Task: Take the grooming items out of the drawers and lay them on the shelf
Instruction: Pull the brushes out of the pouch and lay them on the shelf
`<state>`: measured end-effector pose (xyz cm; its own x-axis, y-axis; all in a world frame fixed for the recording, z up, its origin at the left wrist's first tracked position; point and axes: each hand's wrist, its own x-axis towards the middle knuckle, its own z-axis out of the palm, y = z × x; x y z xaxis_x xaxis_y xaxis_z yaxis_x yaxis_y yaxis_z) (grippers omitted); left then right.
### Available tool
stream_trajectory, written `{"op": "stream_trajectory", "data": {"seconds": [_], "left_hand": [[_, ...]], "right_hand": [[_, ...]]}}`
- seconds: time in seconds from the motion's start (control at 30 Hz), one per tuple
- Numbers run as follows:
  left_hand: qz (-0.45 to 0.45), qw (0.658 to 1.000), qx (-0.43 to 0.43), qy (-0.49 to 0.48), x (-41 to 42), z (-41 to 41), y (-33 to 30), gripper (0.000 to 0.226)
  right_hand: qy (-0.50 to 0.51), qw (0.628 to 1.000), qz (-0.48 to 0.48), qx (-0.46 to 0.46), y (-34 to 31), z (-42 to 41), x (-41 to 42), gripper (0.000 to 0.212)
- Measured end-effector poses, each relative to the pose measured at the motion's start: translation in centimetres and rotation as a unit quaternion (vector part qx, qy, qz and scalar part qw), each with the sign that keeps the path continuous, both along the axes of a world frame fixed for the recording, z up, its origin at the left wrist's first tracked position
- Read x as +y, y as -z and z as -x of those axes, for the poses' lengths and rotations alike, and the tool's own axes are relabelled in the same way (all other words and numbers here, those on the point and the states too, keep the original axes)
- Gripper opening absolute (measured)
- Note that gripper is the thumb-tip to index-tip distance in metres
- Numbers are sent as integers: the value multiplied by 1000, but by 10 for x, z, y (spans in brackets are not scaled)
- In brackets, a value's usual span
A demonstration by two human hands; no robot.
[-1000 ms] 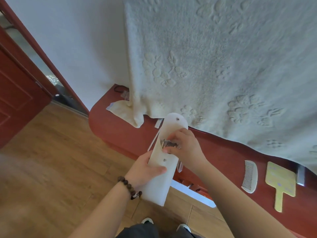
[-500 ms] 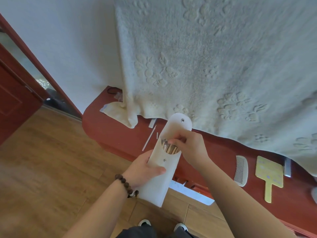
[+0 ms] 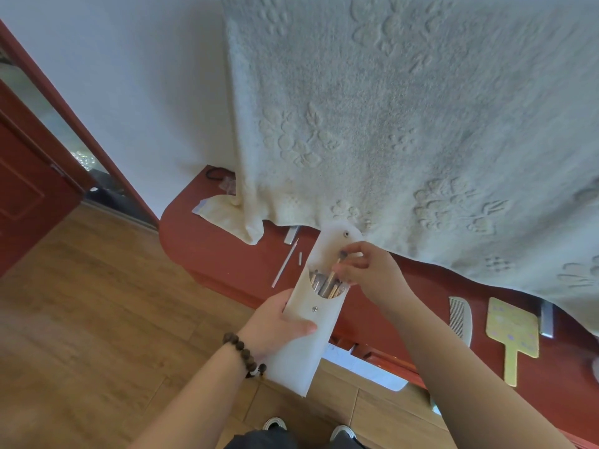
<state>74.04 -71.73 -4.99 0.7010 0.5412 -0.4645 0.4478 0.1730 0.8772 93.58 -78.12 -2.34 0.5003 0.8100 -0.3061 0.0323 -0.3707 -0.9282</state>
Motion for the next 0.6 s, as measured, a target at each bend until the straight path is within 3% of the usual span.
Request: {"op": "stream_trajectory", "data": {"seconds": [0.13,0.3,0.6], "left_hand": [[0,1000,20,2,1,5,5,32],[11,999,42,-23,4,17,14,39],[17,992,66,-106,14,32,27,36]], "right_hand": [[105,988,-66,91,2,-15,1,25],[204,965,-106,123,5,-55,0,18],[147,985,71,48,74,-75,8,16]]}}
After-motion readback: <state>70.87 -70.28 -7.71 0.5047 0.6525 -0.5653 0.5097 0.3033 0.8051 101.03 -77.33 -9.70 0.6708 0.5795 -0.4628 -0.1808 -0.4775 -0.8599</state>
